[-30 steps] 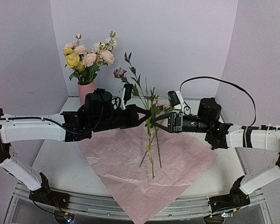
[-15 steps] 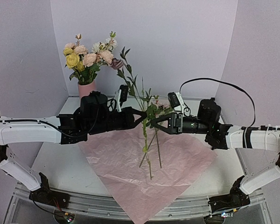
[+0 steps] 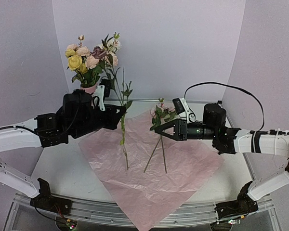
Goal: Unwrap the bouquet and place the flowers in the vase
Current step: Insert the fake flower into the vase.
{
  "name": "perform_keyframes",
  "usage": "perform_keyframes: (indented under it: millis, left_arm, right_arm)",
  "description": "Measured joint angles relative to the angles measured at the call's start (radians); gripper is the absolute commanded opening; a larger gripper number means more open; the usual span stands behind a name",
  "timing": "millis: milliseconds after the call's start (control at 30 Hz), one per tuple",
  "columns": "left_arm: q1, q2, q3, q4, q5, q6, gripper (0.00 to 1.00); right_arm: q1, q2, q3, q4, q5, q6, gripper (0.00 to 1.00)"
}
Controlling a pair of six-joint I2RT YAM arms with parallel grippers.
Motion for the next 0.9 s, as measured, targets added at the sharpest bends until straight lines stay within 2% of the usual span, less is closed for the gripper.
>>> perform_keyframes:
  millis: [133,267,500,667,900]
  left_arm:
    - [0.000,-0.080,0.010,-0.041,-0.124,0.096,0.04]
    - [0.000,-0.150,0.034,-0.042,-0.242,0.221,0.00]
    - [0.001,-0.166,0.082,0.088,-0.425,0.555,0.00]
    - [0.048,-0.101,0.197,0.182,-0.437,0.785,0.00]
    - [0.229,-0.028,0.337,0.277,-0.337,0.888,0.00]
  right_arm:
    - [0.000,-0.050,0.025,-0.148,0.075,-0.094,0.98]
    - [0.000,-0.168,0.032,-0.241,0.200,-0.187,0.98]
    - [0.000,-0.369,0.013,-0.287,0.388,-0.314,0.98]
    - [0.000,-0.443,-0.028,-0.301,0.454,-0.365,0.98]
    - [0.000,-0.479,-0.054,-0.332,0.501,-0.396,0.98]
